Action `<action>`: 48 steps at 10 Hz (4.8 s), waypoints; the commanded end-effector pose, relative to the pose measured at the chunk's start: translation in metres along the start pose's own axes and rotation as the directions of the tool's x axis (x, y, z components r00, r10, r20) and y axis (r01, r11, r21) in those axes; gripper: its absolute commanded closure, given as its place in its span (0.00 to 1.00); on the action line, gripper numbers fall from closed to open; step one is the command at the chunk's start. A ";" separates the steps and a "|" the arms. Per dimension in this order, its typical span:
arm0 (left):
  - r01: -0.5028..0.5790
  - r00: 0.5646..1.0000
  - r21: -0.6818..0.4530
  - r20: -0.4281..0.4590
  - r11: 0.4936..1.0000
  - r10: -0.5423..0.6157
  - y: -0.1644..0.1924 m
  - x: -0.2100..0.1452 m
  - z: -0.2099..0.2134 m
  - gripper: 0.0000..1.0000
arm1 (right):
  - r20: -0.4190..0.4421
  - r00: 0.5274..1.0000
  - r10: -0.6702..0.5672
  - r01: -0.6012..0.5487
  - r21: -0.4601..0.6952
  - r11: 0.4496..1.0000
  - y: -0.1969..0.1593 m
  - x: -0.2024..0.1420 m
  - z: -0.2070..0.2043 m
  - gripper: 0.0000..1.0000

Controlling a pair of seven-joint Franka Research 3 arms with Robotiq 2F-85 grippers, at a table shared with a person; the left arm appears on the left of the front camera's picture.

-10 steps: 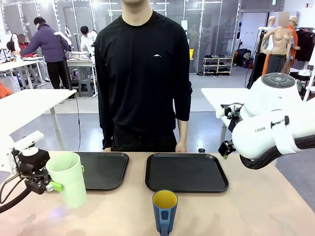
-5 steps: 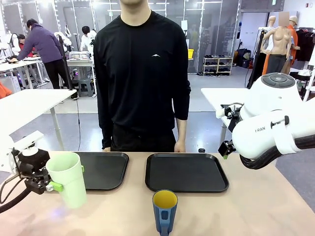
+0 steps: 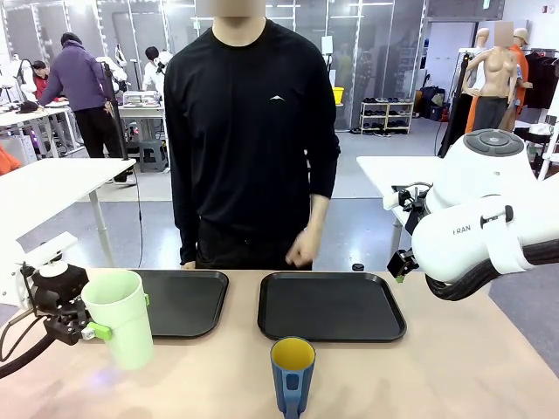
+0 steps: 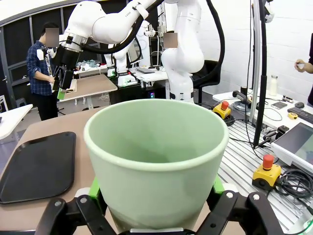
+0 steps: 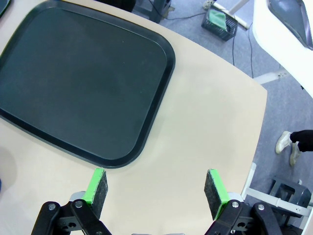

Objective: Sort and store the cups by type.
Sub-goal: Place the picked Reusable plastic cup into the Flat Tray indicated by the person.

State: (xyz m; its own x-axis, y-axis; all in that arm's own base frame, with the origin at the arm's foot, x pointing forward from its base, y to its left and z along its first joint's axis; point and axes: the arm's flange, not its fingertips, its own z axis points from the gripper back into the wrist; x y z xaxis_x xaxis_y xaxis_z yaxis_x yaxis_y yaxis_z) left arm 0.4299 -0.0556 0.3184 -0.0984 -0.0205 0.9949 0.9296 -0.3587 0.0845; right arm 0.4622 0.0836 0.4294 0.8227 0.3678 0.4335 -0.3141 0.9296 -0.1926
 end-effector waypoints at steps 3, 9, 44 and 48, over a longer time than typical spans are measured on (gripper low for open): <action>0.006 1.000 -0.005 -0.002 1.000 -0.006 0.001 0.002 0.001 0.60 | -0.002 1.000 0.006 -0.006 -0.013 1.000 -0.001 0.000 0.000 0.00; 0.006 1.000 -0.005 -0.002 1.000 -0.006 0.001 0.002 0.001 0.60 | -0.002 1.000 0.006 -0.006 -0.013 1.000 -0.001 0.000 0.000 0.00; 0.039 0.994 0.181 0.091 0.983 -0.056 0.271 -0.025 -0.233 0.10 | -0.002 1.000 0.006 -0.006 -0.013 1.000 -0.001 0.000 0.000 0.00; 0.012 0.996 0.215 0.084 0.976 -0.031 0.285 -0.046 -0.251 0.10 | -0.002 1.000 0.006 -0.006 -0.013 1.000 -0.001 0.000 0.000 0.00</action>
State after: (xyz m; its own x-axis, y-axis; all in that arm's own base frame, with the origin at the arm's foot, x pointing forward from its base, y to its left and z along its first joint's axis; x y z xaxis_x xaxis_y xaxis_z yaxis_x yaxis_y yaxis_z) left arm 0.6015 -0.3812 0.2823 -0.1267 0.0690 0.9895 0.9726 -0.1874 0.1376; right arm 0.4622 0.0836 0.4295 0.8225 0.3679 0.4337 -0.3142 0.9296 -0.1927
